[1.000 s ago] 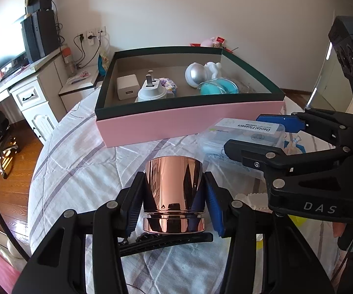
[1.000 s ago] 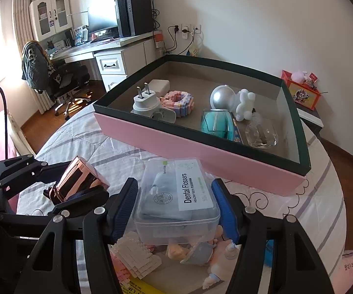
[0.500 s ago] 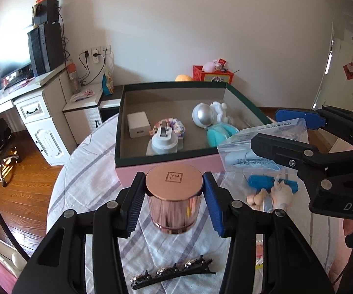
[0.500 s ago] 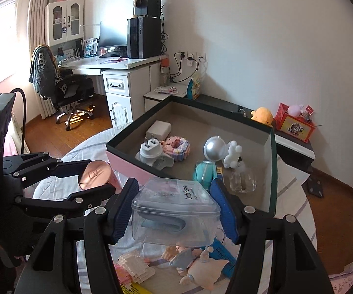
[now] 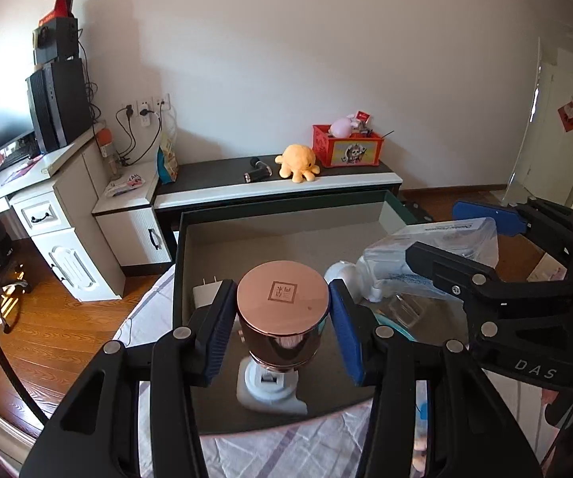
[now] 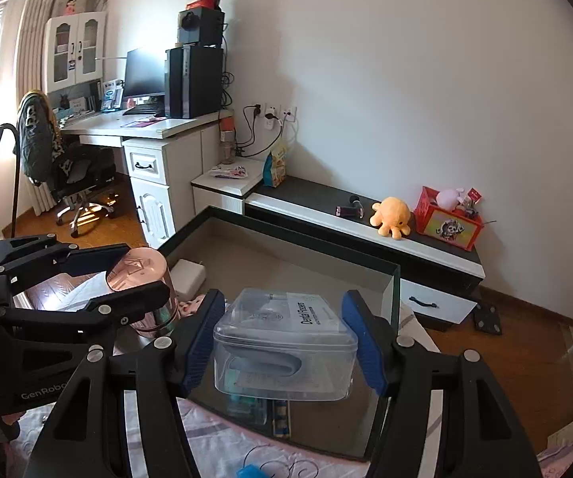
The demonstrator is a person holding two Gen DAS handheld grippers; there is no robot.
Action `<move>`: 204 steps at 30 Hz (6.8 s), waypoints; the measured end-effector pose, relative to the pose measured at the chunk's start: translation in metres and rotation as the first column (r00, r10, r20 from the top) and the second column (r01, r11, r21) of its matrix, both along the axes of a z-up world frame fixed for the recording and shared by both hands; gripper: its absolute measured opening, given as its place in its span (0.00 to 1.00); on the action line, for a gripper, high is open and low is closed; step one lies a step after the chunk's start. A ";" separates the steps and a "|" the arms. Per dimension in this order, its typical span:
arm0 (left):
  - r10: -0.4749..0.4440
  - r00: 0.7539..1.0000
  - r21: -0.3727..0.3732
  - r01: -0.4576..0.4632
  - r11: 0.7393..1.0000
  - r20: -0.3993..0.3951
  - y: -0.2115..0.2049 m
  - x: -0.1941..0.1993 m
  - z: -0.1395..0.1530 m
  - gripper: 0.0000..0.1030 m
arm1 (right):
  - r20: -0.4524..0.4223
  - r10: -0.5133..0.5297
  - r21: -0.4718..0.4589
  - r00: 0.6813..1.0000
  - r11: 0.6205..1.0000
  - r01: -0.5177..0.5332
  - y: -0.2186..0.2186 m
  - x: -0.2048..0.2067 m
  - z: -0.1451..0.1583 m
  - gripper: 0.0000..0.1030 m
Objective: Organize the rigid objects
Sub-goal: 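Carry the cup and plastic box into the pink box and open both tools, then withdraw both tools from the box back over the bed, then grasp the black hair clip with the left tool while the right tool grasps the doll, then lower the hair clip and doll into the pink box and open both tools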
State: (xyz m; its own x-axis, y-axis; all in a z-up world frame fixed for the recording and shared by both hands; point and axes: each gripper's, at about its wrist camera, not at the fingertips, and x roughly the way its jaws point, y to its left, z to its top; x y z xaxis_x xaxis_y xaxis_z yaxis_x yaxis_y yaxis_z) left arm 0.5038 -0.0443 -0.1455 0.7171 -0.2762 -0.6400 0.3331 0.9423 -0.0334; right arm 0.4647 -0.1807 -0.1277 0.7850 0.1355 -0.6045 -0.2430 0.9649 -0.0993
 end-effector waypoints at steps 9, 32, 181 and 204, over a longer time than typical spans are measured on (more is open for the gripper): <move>0.077 0.990 0.060 -0.070 0.996 -0.115 -0.017 0.065 -0.040 0.48 | -0.052 -0.080 -0.029 0.995 0.996 0.078 -0.012 0.067 -0.049 0.61; 0.231 0.915 -0.069 -0.221 0.973 0.330 0.048 -0.190 0.061 1.00 | 0.201 -0.100 0.188 0.974 0.980 0.062 -0.010 -0.154 0.038 1.00; 0.067 0.994 -0.018 -0.069 0.997 -0.092 0.046 -0.178 -0.095 0.19 | -0.221 -0.054 0.205 0.974 0.974 0.100 -0.002 -0.112 -0.116 0.68; -0.013 1.000 0.013 0.013 1.000 -0.009 -0.022 -0.048 -0.023 0.19 | -0.032 -0.142 0.121 0.989 0.982 0.145 -0.031 -0.036 -0.045 0.69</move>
